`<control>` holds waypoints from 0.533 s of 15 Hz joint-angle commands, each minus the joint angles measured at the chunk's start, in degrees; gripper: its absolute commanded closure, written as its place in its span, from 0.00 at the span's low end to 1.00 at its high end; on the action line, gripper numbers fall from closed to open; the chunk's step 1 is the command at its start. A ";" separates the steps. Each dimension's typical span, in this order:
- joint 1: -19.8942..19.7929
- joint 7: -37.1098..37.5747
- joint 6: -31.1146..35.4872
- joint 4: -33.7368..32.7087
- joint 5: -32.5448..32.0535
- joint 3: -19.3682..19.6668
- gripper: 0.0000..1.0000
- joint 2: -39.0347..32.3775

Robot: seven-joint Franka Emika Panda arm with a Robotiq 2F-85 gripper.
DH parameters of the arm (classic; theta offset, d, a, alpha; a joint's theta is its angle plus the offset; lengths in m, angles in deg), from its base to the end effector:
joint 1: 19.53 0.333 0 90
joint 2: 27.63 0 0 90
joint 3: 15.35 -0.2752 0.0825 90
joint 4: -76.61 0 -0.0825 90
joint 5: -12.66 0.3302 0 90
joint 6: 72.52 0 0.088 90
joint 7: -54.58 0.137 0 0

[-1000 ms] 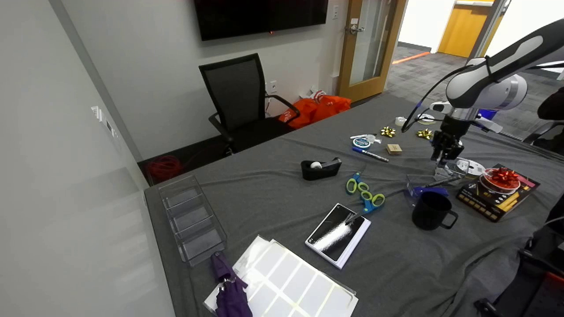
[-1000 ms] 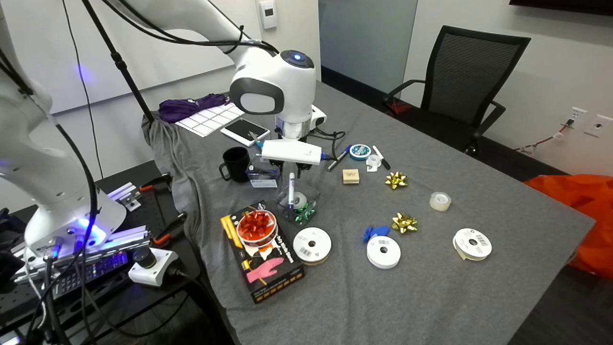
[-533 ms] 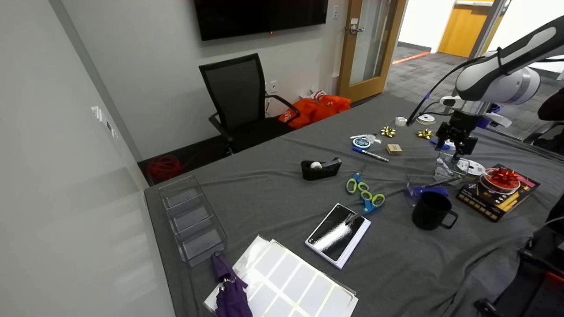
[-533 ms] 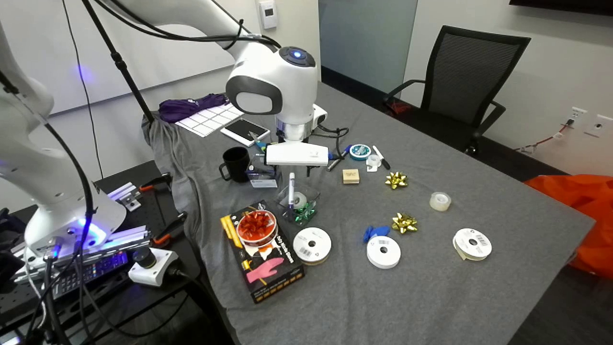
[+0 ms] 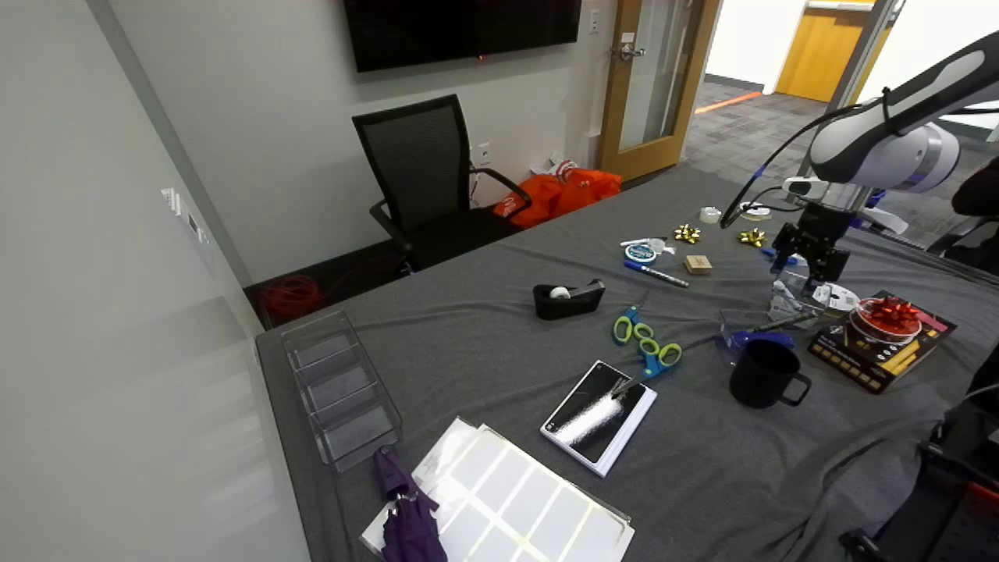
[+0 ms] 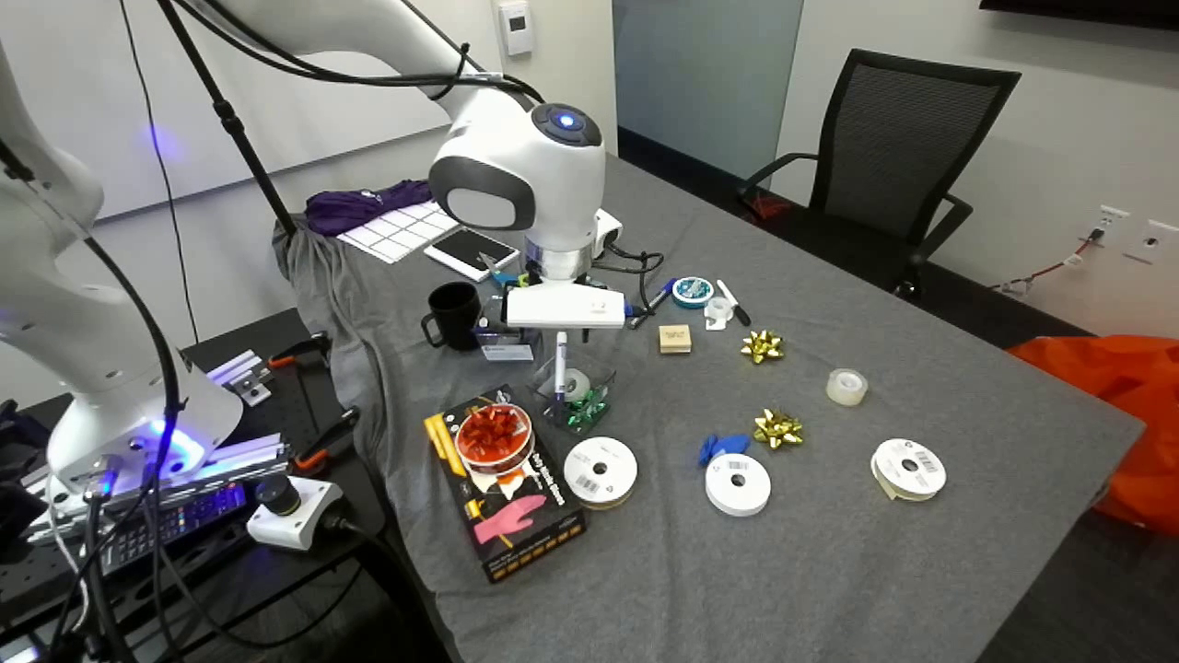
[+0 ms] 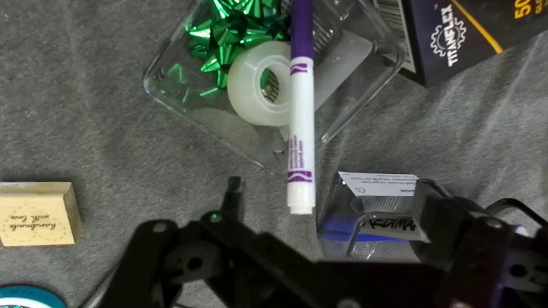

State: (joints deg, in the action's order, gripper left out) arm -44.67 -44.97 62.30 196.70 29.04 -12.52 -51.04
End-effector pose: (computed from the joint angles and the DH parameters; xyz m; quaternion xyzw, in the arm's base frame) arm 0.4594 -0.2336 0.1886 -0.8638 -0.4915 -0.0421 0.1030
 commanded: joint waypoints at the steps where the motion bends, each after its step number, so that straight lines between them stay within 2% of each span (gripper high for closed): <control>1: -0.02 -2.82 1.97 2.03 3.39 -0.40 0.00 0.34; 2: 0.06 -2.89 2.27 2.25 3.95 -0.43 0.01 0.31; 4: 0.13 -3.10 3.64 2.75 5.14 -0.56 0.26 0.34; 5: 0.11 -3.31 4.16 2.88 5.64 -0.65 0.29 0.32; 8: 0.16 -3.51 6.38 3.49 6.52 -0.83 0.50 0.30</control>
State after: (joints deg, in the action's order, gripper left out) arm -44.46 -46.00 65.29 198.51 33.44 -13.00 -51.07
